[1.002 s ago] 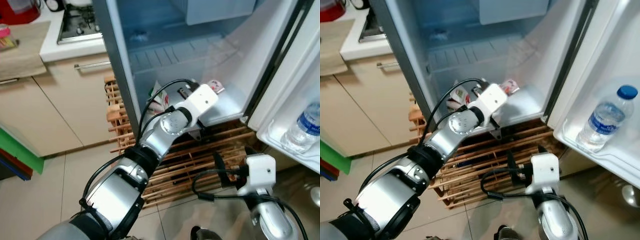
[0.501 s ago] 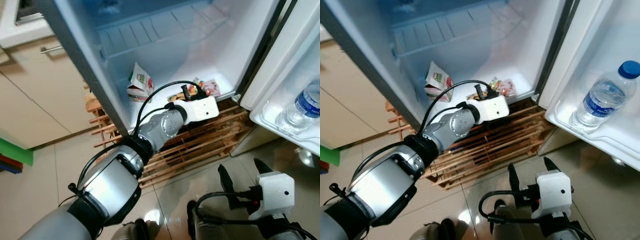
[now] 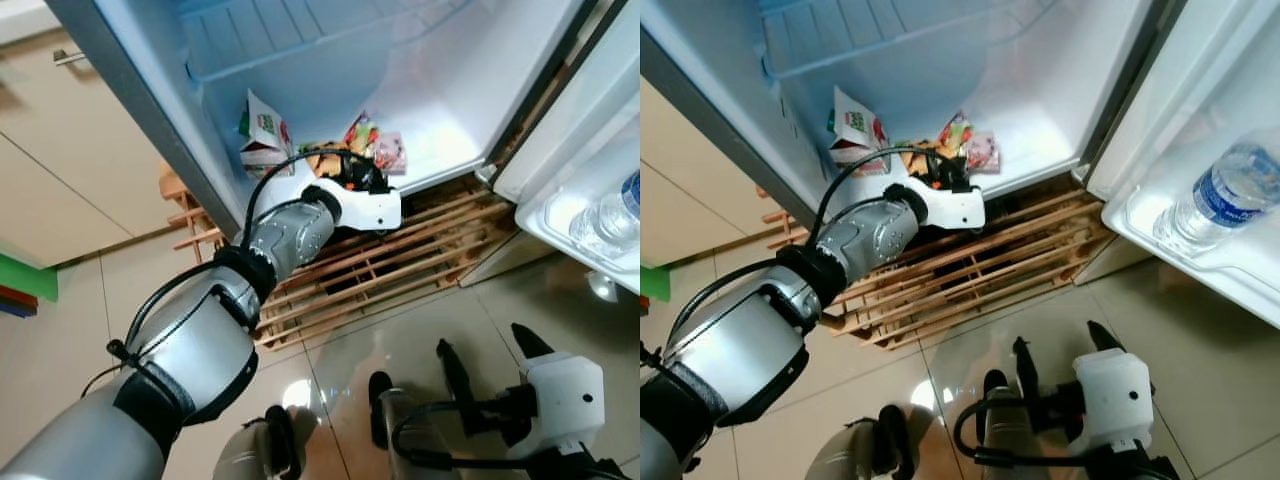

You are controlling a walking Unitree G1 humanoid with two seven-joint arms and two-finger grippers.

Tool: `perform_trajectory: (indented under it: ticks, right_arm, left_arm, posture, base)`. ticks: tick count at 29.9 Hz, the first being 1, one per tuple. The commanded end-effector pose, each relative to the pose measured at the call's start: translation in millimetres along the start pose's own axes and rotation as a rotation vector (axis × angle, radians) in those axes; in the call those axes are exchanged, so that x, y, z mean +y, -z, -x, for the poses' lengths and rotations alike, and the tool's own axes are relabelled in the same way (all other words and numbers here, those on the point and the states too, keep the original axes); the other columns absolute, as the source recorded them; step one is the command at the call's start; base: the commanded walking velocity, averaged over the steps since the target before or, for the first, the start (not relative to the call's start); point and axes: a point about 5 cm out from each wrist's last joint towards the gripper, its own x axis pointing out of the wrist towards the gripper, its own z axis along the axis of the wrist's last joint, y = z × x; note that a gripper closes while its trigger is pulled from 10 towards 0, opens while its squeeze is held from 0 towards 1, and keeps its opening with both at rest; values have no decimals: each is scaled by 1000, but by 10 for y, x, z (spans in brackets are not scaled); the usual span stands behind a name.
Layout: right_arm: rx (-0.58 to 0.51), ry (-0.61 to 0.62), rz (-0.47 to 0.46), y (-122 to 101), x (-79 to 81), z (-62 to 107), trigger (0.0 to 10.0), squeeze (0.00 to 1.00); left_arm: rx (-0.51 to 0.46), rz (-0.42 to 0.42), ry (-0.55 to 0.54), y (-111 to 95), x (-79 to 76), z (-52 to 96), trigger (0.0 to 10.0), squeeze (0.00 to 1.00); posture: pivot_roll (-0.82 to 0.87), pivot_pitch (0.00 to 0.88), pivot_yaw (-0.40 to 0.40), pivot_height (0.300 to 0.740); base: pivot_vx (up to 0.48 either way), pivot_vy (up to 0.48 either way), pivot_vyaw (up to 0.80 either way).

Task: Restocking fridge

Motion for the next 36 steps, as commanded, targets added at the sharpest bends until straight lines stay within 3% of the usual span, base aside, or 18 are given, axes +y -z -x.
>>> perform_trajectory:
  ticks: [1,6,7,8,16,18,20,25,28,29,30,31,33,34,35,36]
  right_arm:
    - [6,-8,-15,-16,2,7,10000,243]
    - [-32,-8,8,-68,-56,-103,10000,243]
    - [-46,-9,9,-95,-65,-136,10000,243]
    - [-61,-14,9,-130,-68,-170,10000,243]
    - [-74,-23,8,-162,-64,-229,10000,243]
    - [-68,-22,5,-154,-60,-230,10000,239]
    - [-57,-21,-2,-136,-49,-233,10000,243]
    - [-50,-23,-7,-115,-43,-247,10000,243]
    - [-50,-30,2,-88,-59,-303,10000,243]
    - [-50,-30,2,-88,-59,-303,10000,243]
    - [-58,-25,11,-94,-95,-338,10000,243]
    - [-61,-23,15,-96,-110,-358,10000,243]
    - [-65,-23,20,-99,-125,-385,10000,243]
    - [-69,-29,27,-99,-127,-405,10000,243]
    - [-69,-29,27,-99,-127,-405,10000,243]
    - [-72,-30,28,-100,-125,-409,10000,243]
  left_arm:
    - [-27,-21,1,-35,0,-8,10000,0]
    - [-28,-36,1,-39,8,-15,10000,0]
    - [-24,-34,-4,-38,21,-19,10000,722]
    - [-14,-33,-15,-29,53,-29,10000,1000]
    - [26,-69,-117,29,269,-62,10000,1000]
    - [27,-153,-151,58,362,-67,10000,1000]
    - [-34,-265,-199,26,497,-80,10000,1000]
    - [-94,-260,-159,-31,458,-80,10000,1000]
    - [-88,42,-30,-141,257,-95,10000,1000]
    - [-88,42,-30,-141,257,-95,10000,1000]
    - [-91,217,5,-245,188,-122,10000,1000]
    - [-91,307,12,-290,170,-135,10000,1000]
    - [-92,421,17,-346,159,-154,10000,1000]
    - [-91,530,6,-391,184,-177,10000,1000]
    - [-91,530,6,-391,184,-177,10000,1000]
    - [-95,621,-2,-414,206,-187,10000,1000]
  posture:
    - [-392,376,70,740]
    - [-384,379,78,740]
    - [-379,378,80,740]
    - [-373,377,82,740]
    - [-367,372,84,740]
    - [-368,369,84,740]
    - [-362,364,84,740]
    - [-351,358,87,740]
    - [-327,343,86,740]
    - [-327,343,86,740]
    - [-320,338,82,740]
    - [-319,332,82,740]
    - [-318,329,83,740]
    - [-312,313,86,740]
    - [-312,313,86,740]
    - [-310,308,88,740]
  base:
    - [0,0,0]
    - [0,0,0]
    - [0,0,0]
    - [0,0,0]
    - [0,0,0]
    - [0,0,0]
    - [0,0,0]
    - [0,0,0]
    - [0,0,0]
    - [0,0,0]
    - [0,0,0]
    - [0,0,0]
    - [0,0,0]
    - [0,0,0]
    - [0,0,0]
    - [0,0,0]
